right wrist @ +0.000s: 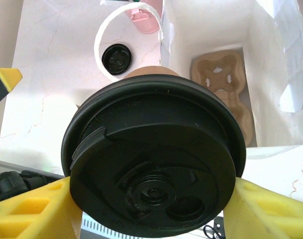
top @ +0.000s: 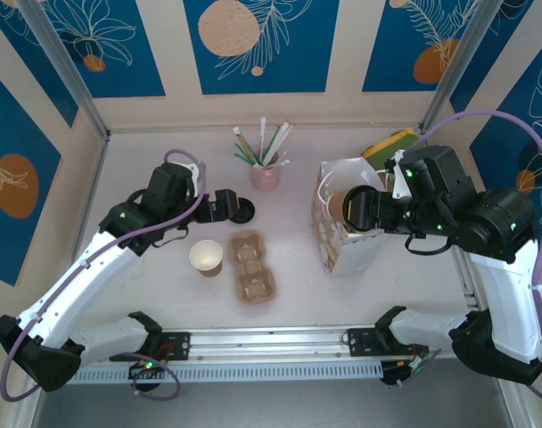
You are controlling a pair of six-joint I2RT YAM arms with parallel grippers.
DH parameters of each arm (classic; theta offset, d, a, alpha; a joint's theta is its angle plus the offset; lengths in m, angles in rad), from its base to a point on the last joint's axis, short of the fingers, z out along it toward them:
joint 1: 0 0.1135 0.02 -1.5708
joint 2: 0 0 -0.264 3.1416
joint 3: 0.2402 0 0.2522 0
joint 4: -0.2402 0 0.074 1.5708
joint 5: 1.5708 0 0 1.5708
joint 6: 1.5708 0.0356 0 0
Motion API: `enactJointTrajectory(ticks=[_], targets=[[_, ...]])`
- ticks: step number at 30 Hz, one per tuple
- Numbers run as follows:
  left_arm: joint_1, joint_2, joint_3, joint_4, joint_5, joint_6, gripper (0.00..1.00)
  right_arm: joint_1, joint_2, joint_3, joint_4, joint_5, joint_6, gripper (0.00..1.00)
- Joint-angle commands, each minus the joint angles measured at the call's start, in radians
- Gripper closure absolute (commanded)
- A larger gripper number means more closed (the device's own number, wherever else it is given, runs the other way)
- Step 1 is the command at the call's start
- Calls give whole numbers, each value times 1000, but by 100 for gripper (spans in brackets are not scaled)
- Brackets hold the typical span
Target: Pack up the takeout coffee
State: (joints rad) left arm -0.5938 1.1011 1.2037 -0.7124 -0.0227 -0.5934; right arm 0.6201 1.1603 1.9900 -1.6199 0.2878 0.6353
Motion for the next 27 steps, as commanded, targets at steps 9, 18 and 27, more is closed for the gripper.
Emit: enactJointTrajectory(ticks=[9,18,27], targets=[[6,23,39,34,65,16,0,-145,4,-44,-56,-25,-106,35],[4,34,24,64,145,37,0,-240,94,-90,-13,-65,-161,35],[4,40,1,72,177,73,0,-243,214,-117,-16,-47,-175,36]])
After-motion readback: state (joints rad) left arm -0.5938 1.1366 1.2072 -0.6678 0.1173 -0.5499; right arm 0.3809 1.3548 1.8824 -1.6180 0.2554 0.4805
